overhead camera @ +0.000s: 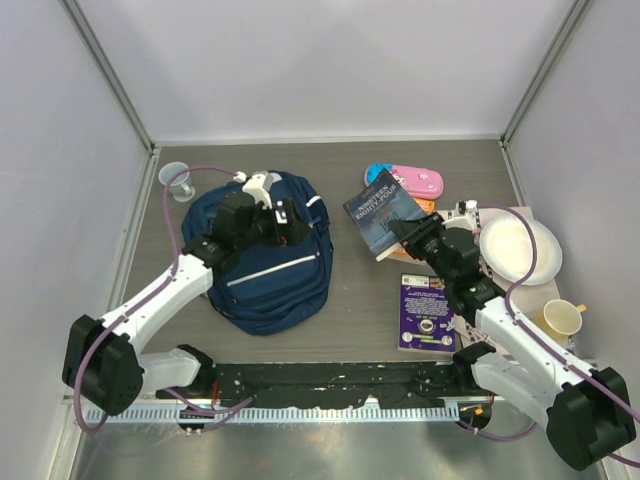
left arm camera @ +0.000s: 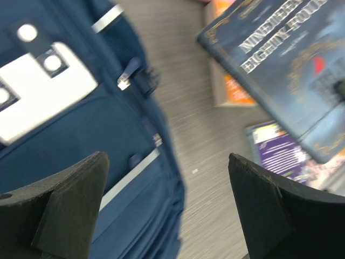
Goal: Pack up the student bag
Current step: Pick up the book from the center of the board, then place the book in the student bag.
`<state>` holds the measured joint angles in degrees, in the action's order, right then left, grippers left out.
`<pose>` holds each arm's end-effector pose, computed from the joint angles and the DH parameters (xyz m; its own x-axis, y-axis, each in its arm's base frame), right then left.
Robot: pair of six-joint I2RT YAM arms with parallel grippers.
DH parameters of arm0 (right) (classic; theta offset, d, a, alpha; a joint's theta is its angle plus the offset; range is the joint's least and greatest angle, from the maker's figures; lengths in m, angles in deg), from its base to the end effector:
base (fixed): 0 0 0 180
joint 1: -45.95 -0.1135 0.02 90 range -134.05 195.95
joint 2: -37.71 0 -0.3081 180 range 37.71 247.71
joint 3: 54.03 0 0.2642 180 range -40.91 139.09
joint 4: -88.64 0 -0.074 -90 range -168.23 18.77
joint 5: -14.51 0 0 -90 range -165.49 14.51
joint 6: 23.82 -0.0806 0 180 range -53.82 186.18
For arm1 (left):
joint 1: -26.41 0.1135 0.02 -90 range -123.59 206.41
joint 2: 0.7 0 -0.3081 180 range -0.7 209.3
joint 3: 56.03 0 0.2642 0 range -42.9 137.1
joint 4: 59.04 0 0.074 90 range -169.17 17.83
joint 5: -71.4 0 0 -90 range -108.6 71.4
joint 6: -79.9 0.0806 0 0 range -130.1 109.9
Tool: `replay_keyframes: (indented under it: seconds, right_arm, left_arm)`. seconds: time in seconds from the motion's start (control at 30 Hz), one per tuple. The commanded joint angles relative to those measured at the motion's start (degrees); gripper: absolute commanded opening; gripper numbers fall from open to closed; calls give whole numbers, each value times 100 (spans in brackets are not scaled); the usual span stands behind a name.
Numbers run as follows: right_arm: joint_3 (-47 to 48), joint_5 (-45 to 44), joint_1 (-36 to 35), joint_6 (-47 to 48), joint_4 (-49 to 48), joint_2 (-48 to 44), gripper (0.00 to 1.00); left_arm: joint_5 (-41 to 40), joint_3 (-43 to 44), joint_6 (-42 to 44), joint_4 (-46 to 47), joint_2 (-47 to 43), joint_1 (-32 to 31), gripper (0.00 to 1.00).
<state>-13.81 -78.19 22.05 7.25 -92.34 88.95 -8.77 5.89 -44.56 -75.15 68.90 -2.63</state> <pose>0.2197 0.0932 0.2763 -0.3926 0.7619 -0.5152 -0.0504 0.5415 0.8392 0.2686 -0.1648 0.3051 -0.6387 -0.2831 -0.7155 0.3074 0.7586 -0.5745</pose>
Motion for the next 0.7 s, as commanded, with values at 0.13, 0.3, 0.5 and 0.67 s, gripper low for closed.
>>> replay_keyframes:
  seconds: [0.13,0.3,0.5,0.67]
  right_arm:
    - [455,-249,8,339,321,-124,1]
    - [419,-64,8,339,-101,-150,1]
    - [455,-11,8,383,-4,-132,1]
    - [315,33,17,252,-66,-158,1]
  left_arm:
    - [-1419,762,1951,-2961,404,-628,95]
    - [-2335,939,2407,-3454,931,-1199,94]
    - [-2046,737,2637,-3332,994,-1306,91]
    - [-2143,728,2725,-3375,1160,-1324,90]
